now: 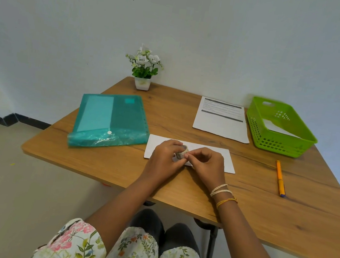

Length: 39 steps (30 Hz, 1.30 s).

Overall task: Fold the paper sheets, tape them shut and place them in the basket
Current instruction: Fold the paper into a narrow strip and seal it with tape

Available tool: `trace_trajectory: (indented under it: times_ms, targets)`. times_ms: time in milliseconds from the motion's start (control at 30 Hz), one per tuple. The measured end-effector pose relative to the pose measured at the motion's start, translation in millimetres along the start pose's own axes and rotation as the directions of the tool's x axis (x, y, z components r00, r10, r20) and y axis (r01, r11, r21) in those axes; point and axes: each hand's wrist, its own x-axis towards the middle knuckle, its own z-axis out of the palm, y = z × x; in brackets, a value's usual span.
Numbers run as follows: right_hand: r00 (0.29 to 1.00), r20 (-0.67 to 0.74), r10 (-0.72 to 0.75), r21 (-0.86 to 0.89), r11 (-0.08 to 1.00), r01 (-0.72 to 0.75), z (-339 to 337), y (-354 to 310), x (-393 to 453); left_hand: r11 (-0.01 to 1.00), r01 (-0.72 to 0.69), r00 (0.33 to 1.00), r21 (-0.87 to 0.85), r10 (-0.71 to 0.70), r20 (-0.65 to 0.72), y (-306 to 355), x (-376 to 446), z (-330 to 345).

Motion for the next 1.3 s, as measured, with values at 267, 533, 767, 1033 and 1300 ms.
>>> trace_trajectory:
  times_ms: [267, 533, 767, 1033, 1300]
  targets:
    - [0.999, -0.024, 0.049, 0.072, 0.996, -0.048, -3.2, -1.0, 2.3, 1.0, 0.025, 0.999, -0.007, -0.025, 0.039, 1.3, 3.1, 0.6]
    - [0.996, -0.088, -0.012, 0.065, 0.998, 0.017, -2.2, -5.2, -2.0, 0.996, 0.04, 0.998, 0.081, -0.044, 0.041, -0.2, 1.9, 2.8]
    - [0.991, -0.115, -0.07, 0.034, 0.997, 0.074, -0.4, -6.3, -4.7, 0.991, 0.032, 0.999, 0.126, -0.035, 0.019, -2.0, 1.8, 4.5]
    - [0.997, -0.032, -0.072, -0.01, 0.997, 0.071, -5.8, -3.8, -1.0, 0.984, 0.044, 0.999, 0.17, -0.048, 0.018, -5.7, 1.5, 8.2]
    - [0.996, -0.022, 0.091, 0.166, 0.982, -0.086, -12.5, -9.1, 0.3, 0.981, 0.082, 0.996, 0.174, -0.086, 0.014, -5.6, 4.4, 7.4]
